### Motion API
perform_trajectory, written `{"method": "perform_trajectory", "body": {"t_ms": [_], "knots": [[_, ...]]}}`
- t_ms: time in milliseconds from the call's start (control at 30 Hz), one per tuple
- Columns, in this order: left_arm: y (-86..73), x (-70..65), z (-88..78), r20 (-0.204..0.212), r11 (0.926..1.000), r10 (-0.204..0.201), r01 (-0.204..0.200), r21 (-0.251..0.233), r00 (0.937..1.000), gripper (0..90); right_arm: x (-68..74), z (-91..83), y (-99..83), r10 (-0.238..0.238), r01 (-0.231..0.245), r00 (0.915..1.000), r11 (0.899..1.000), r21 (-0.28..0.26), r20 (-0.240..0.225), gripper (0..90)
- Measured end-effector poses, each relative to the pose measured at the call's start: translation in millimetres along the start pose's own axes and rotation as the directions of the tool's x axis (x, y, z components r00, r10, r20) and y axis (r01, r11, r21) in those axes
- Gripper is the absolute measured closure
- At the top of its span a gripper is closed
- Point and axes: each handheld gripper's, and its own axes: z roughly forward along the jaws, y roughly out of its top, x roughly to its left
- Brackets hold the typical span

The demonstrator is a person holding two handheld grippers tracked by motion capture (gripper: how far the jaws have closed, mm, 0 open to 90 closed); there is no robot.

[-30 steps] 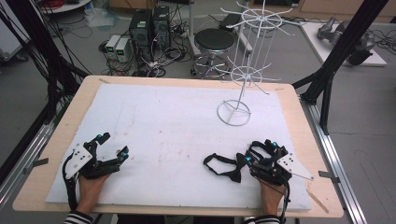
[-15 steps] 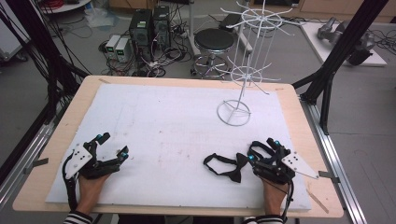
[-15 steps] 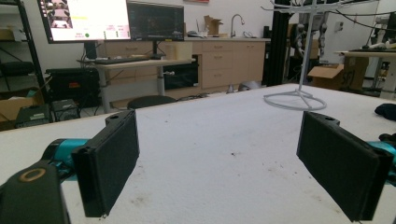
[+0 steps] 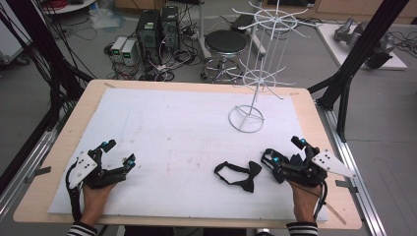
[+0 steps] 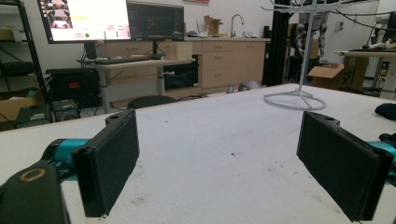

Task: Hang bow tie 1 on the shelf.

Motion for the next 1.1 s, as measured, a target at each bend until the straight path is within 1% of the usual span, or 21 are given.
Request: {"method": "perform_trajectory", "body": {"t_ms": [67, 100, 167, 200, 267, 300, 367, 467, 500, 533, 600, 667, 733, 767, 800, 833, 933, 967, 1000, 1033, 1100], "knots": [[-0.1, -0.2, 0.1, 0.0, 1.0, -0.001, 0.001, -0.001, 1.0, 13.5, -3.0, -0.5, 7.0, -0.007, 0.007, 0.9999, 1.0, 0.017, -0.011, 11.2], [0.0, -0.1, 0.1, 0.0, 1.0, 0.0, 0.0, -0.002, 1.0, 13.5, -6.3, -0.5, 12.8, -0.021, 0.022, 0.9995, 0.999, 0.033, -0.025, 11.2], [0.0, 0.0, 0.0, 0.0, 1.0, 0.0, 0.0, 0.0, 1.0, 13.5, -8.2, -0.4, 15.2, -0.026, 0.027, 0.9992, 0.999, 0.039, -0.031, 11.2], [0.0, -0.1, 0.0, 0.0, 1.0, -0.001, 0.001, -0.001, 1.0, 13.5, -11.2, -0.5, 18.7, -0.017, 0.02, 0.9988, 0.998, 0.066, -0.045, 11.2], [0.0, 0.0, 0.0, 0.0, 1.0, -0.001, 0.001, -0.001, 1.0, 13.5, -13.2, -0.1, 19.9, -0.022, 0.026, 0.9986, 0.997, 0.078, -0.047, 11.2], [-0.1, -0.1, 0.2, -0.001, 1.0, -0.001, 0.001, -0.002, 1.0, 13.5, -15.3, 0.2, 21.8, -0.018, 0.023, 0.9987, 0.994, 0.107, -0.048, 11.2], [-0.1, -0.2, 0.2, -0.001, 1.0, -0.002, 0.002, -0.002, 1.0, 13.5, -19.3, 0.9, 24.8, -0.034, 0.041, 0.998, 0.989, 0.139, -0.053, 11.2], [-0.1, 0.0, 0.2, -0.001, 1.0, -0.001, 0.001, -0.002, 1.0, 13.5, -24.3, 2.1, 29.0, -0.049, 0.062, 0.9957, 0.981, 0.182, -0.079, 11.2], [-0.1, -0.1, 0.2, -0.002, 1.0, -0.001, 0.001, -0.002, 1.0, 13.5, -27.3, 3.1, 31.8, -0.057, 0.079, 0.9931, 0.972, 0.221, -0.103, 11.2], [-0.1, -0.1, 0.2, -0.001, 1.0, -0.001, 0.001, -0.002, 1.0, 13.5, -27.3, 3.1, 31.8, -0.057, 0.079, 0.9931, 0.972, 0.221, -0.103, 11.2], [-0.1, -0.3, 0.1, -0.001, 1.0, -0.002, 0.002, -0.003, 1.0, 13.5, -30.2, 4.3, 34.0, -0.067, 0.097, 0.9901, 0.961, 0.258, -0.123, 11.2], [-0.1, -0.3, 0.1, -0.001, 1.0, -0.002, 0.002, -0.003, 1.0, 13.5, -33.7, 6.8, 36.6, -0.07, 0.113, 0.9868, 0.943, 0.312, -0.146, 11.2], [-0.1, -0.1, 0.1, -0.001, 1.0, -0.001, 0.001, -0.003, 1.0, 13.5, -36.7, 9.3, 39.1, -0.088, 0.143, 0.9813, 0.927, 0.346, -0.172, 11.2], [-0.1, -0.2, 0.1, -0.001, 1.0, -0.002, 0.002, -0.003, 1.0, 13.5, -37.6, 10.3, 40.2, -0.088, 0.149, 0.9799, 0.918, 0.366, -0.179, 11.2], [-0.2, -0.2, 0.1, -0.002, 1.0, -0.003, 0.002, -0.003, 1.0, 13.5, -40.4, 12.6, 42.7, -0.093, 0.165, 0.9755, 0.907, 0.386, -0.199, 11.2], [-0.1, -0.2, 0.1, -0.001, 1.0, -0.003, 0.003, -0.003, 1.0, 13.5, -40.4, 12.6, 42.7, -0.093, 0.165, 0.9755, 0.907, 0.386, -0.199, 11.2], [-0.1, -0.3, 0.1, -0.002, 1.0, -0.002, 0.002, -0.003, 1.0, 13.5, -43.8, 15.0, 45.7, -0.097, 0.183, 0.9701, 0.893, 0.412, -0.223, 11.2], [-0.2, -0.4, 0.2, -0.002, 1.0, -0.001, 0.001, -0.004, 1.0, 13.5, -45.1, 15.8, 46.4, -0.106, 0.198, 0.9668, 0.886, 0.419, -0.233, 11.2], [-0.1, -0.3, 0.1, -0.001, 1.0, -0.001, 0.001, -0.003, 1.0, 13.5, -47.2, 16.9, 47.0, -0.116, 0.219, 0.9612, 0.872, 0.438, -0.25, 11.2], [-0.1, -0.3, 0.1, -0.001, 1.0, -0.002, 0.002, -0.003, 1.0, 13.5, -47.2, 16.9, 47.0, -0.116, 0.219, 0.9612, 0.872, 0.438, -0.25, 11.2], [-0.1, -0.3, 0.1, -0.001, 1.0, -0.002, 0.002, -0.003, 1.0, 13.5, -48.8, 17.6, 46.8, -0.119, 0.235, 0.9561, 0.858, 0.457, -0.268, 11.2]]}}
